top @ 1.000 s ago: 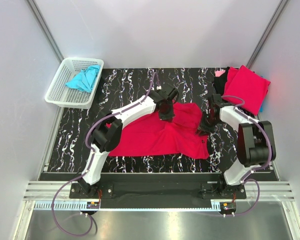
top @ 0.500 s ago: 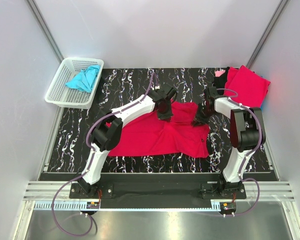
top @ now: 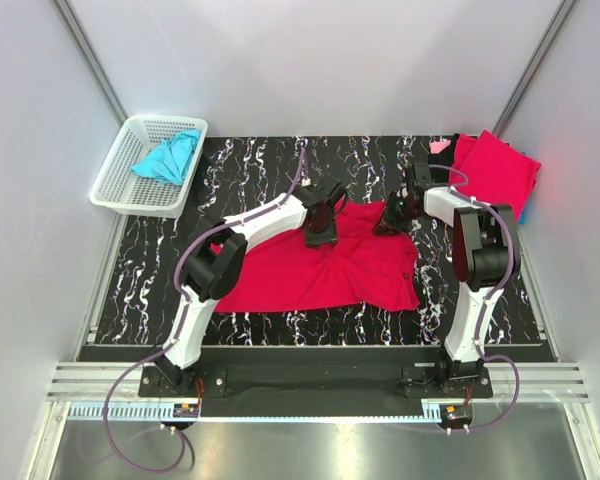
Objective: Fold and stack the t-shirts
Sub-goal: Fold the tshirt
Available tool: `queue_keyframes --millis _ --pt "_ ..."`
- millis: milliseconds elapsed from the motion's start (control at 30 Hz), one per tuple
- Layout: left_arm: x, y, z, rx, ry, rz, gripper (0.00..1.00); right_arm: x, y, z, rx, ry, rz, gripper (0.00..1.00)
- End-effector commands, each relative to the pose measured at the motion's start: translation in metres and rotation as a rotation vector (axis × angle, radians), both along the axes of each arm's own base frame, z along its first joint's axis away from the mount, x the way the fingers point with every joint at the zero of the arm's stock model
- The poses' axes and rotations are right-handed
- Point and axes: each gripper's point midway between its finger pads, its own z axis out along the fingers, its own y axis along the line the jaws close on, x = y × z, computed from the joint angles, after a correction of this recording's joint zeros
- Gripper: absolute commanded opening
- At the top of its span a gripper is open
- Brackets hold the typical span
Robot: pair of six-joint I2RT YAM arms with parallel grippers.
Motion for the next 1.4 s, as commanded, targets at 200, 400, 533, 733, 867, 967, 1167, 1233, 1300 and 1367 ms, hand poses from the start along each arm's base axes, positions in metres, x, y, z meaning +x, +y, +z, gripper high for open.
queue_keyframes --millis 200,400,533,733,867,967,1167,1233,1300,1367 --pt "0.006 0.057 0.015 0.127 -0.106 0.113 0.44 0.041 0.026 0.022 0.129 -0.150 0.064 0.26" --pt "-0.003 0.075 0.022 0.165 -0.131 0.120 0.44 0.046 0.014 0.060 0.059 -0.273 0.057 0.28" --pt "-0.005 0.081 0.040 0.157 -0.167 0.108 0.44 0.030 0.005 0.110 0.018 -0.383 0.044 0.31" --pt "-0.024 0.093 0.051 0.142 -0.167 0.081 0.44 -0.028 -0.008 0.119 -0.018 -0.306 0.006 0.33" --pt "-0.044 0.099 0.051 0.112 -0.135 0.069 0.44 -0.078 -0.006 0.082 -0.042 -0.151 0.016 0.32" --pt "-0.061 0.102 0.043 0.091 -0.093 0.060 0.44 -0.110 -0.003 0.047 -0.091 -0.027 0.041 0.30" --pt "-0.095 0.089 0.017 -0.068 -0.021 0.007 0.44 -0.149 0.003 0.018 -0.157 0.049 0.064 0.30" --pt "-0.108 0.080 0.005 -0.141 0.021 -0.017 0.44 -0.152 -0.001 0.016 -0.171 0.055 0.046 0.30" --pt "-0.109 0.076 0.000 -0.167 0.030 -0.021 0.44 -0.153 -0.003 0.014 -0.180 0.055 0.041 0.31" --pt "-0.113 0.078 -0.011 -0.151 0.055 -0.011 0.44 -0.154 -0.005 0.013 -0.196 0.060 0.040 0.32"
